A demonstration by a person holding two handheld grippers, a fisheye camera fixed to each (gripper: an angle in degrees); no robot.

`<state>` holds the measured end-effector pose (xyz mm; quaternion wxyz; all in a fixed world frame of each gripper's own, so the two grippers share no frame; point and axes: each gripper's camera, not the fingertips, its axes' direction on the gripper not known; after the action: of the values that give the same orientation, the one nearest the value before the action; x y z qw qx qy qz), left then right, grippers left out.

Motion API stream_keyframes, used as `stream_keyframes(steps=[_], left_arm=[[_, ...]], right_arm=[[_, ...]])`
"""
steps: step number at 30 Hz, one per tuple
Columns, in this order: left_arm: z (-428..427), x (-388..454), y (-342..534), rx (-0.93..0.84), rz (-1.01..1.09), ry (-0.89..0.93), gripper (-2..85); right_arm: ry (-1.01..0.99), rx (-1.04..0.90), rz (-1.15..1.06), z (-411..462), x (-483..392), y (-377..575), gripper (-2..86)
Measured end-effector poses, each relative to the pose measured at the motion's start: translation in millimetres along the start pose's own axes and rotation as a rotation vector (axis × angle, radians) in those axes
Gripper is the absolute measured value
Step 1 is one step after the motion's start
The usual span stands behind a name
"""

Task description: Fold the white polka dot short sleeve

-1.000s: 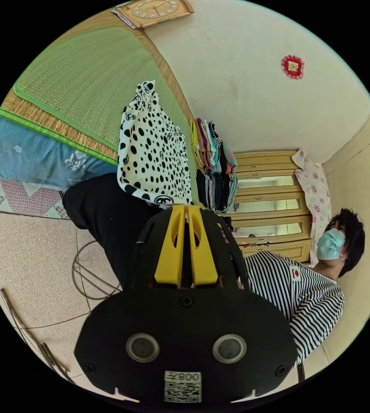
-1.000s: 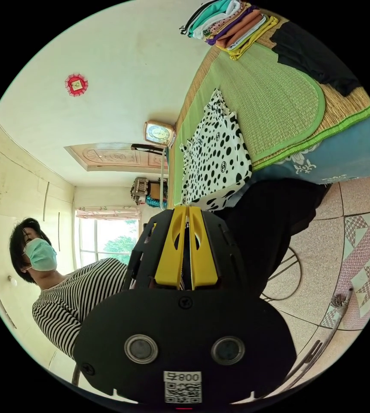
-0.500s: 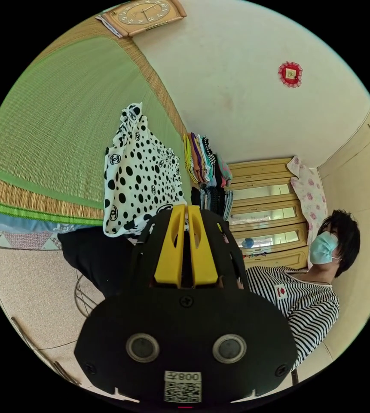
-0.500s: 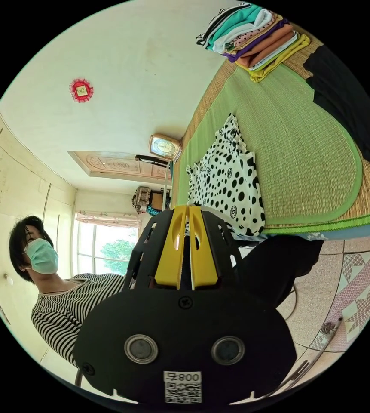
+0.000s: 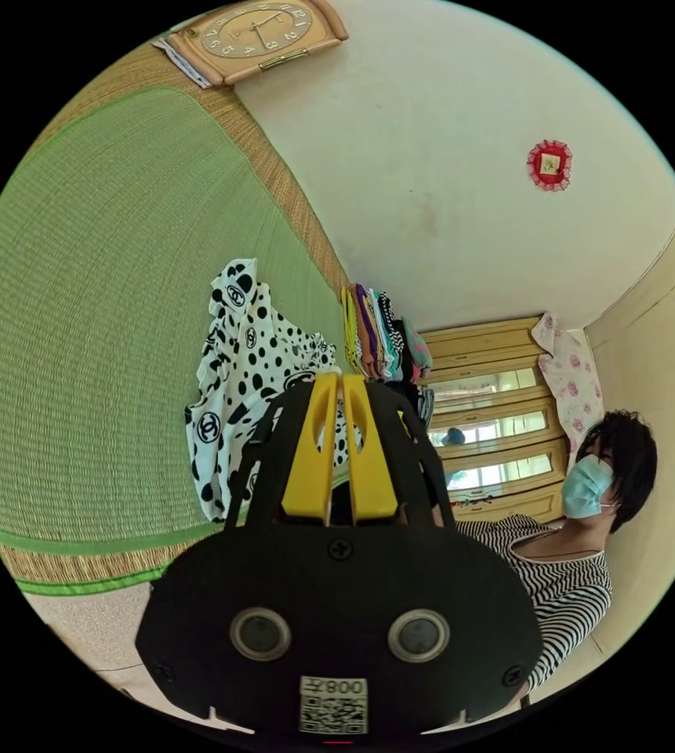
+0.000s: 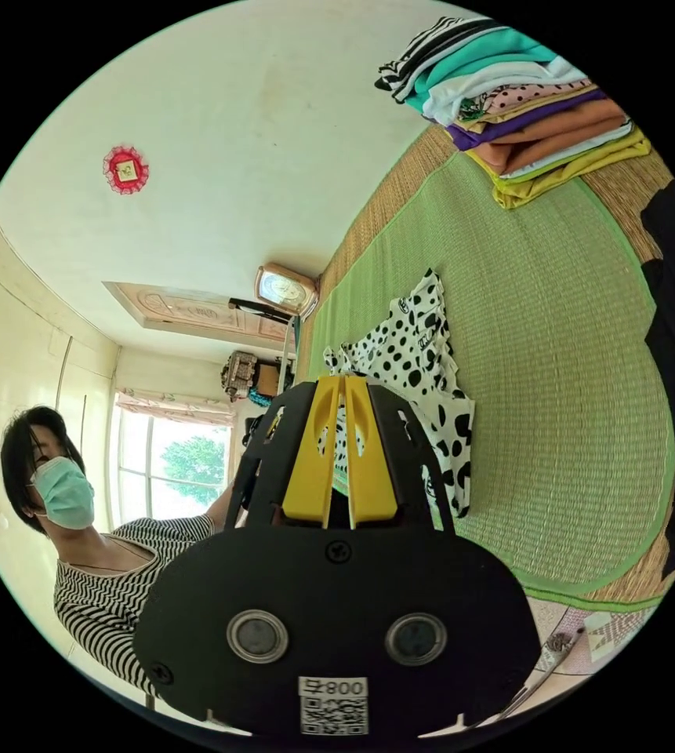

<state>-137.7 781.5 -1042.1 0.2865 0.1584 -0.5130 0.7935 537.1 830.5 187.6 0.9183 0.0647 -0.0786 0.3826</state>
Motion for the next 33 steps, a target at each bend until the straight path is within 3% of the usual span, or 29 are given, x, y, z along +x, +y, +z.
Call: stream_keyframes(steps=[15,33], left_arm=[[46,-31,-143,0.028,-0.112,-0.080,0.9],[89,-48,-226,0.050,-0.209,-0.106,1.3]], right_arm=[[0.091,-0.047,0.088,52,33,-126,0.5],[0.080,-0.068,0.187,74,53,-169,0.5]])
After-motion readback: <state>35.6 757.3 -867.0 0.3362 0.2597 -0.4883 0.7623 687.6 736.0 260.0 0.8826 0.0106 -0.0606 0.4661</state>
